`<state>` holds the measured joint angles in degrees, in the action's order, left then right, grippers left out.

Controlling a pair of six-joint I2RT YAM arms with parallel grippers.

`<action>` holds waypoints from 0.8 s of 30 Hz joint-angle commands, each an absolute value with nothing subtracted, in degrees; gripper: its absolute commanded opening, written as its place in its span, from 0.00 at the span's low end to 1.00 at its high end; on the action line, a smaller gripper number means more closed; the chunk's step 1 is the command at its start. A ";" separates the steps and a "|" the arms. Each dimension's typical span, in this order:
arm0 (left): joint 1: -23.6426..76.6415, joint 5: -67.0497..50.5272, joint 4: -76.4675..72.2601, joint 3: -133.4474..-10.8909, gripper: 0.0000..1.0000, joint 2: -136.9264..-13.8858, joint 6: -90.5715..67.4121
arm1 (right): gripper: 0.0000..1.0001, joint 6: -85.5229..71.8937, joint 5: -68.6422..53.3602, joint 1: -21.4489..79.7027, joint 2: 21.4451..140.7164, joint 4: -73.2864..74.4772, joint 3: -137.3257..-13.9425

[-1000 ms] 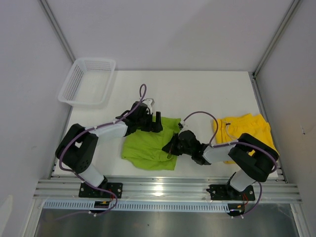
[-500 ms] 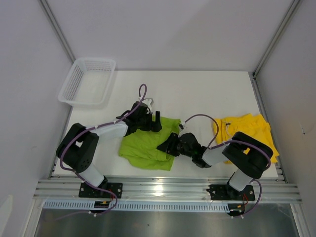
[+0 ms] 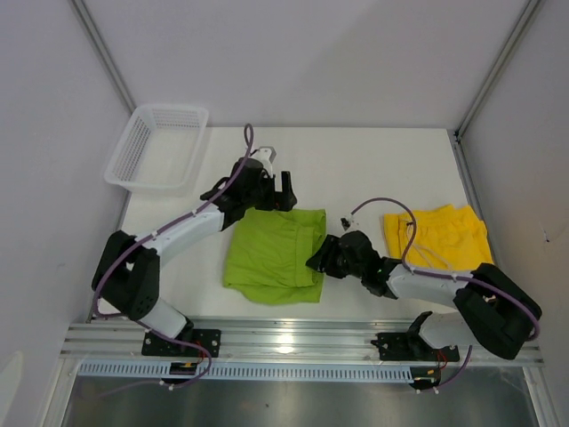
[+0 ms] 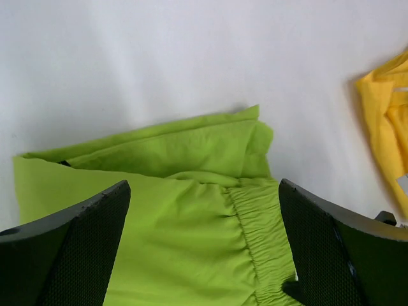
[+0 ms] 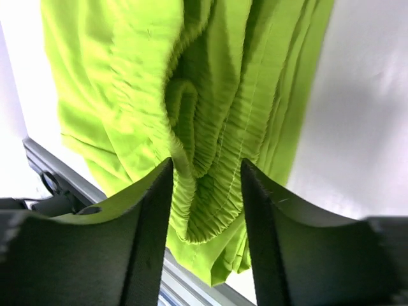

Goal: Fold and stack the shorts
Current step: Fold the shorts

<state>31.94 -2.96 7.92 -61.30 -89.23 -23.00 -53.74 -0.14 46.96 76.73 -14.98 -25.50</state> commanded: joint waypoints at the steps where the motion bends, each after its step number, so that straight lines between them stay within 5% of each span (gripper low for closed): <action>1: 31.29 -2.37 10.37 -63.20 0.99 -83.77 -22.85 | 0.48 -49.93 1.67 45.09 70.86 -8.97 -28.03; 8: 31.29 -1.93 7.31 -54.15 0.99 -75.87 -25.83 | 0.36 -47.37 -6.32 42.98 70.48 -9.92 -34.01; 13: 31.20 0.52 4.57 -45.72 0.99 -69.36 -28.03 | 0.09 -48.25 -15.81 41.40 76.01 -17.47 -37.09; 24: 25.58 -9.83 -7.11 -39.82 0.99 -72.85 -33.13 | 0.00 -54.58 -21.72 37.80 96.14 -37.00 -37.89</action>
<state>26.59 -4.91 0.10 -41.12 -70.32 -30.17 -52.99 -21.19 38.63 93.73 -29.93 -36.95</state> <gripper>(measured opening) 0.991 0.006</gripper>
